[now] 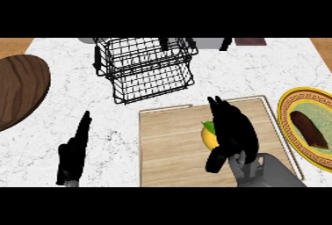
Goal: Pick the lemon from the tray and place it in the tiered basket
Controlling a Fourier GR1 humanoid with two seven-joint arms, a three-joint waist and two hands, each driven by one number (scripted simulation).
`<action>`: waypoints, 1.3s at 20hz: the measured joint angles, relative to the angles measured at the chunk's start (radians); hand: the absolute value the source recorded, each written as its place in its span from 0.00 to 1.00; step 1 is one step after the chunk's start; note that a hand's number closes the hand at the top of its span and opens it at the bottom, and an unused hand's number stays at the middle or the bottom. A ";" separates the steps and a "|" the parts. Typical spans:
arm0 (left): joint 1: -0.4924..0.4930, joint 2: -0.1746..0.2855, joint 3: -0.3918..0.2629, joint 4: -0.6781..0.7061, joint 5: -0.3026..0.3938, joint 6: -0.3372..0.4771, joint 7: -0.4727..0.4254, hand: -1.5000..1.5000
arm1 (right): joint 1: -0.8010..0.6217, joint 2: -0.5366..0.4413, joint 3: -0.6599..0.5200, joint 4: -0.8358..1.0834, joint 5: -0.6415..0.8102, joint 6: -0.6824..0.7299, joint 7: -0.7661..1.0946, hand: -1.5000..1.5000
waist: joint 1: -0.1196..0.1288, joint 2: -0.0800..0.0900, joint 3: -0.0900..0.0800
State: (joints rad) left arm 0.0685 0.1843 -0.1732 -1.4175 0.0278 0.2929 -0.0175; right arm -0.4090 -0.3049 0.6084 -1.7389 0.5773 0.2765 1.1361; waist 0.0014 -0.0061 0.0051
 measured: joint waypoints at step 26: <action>0.005 -0.019 0.033 -0.011 -0.021 -0.032 0.022 0.50 | 0.079 0.123 -0.113 0.178 0.129 0.084 -0.121 1.00 | 0.001 -0.003 -0.002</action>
State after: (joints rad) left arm 0.0735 0.1654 -0.1399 -1.4287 0.0073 0.2606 0.0041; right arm -0.3302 -0.1822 0.4953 -1.5609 0.7062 0.3605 1.0148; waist 0.0020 -0.0089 0.0030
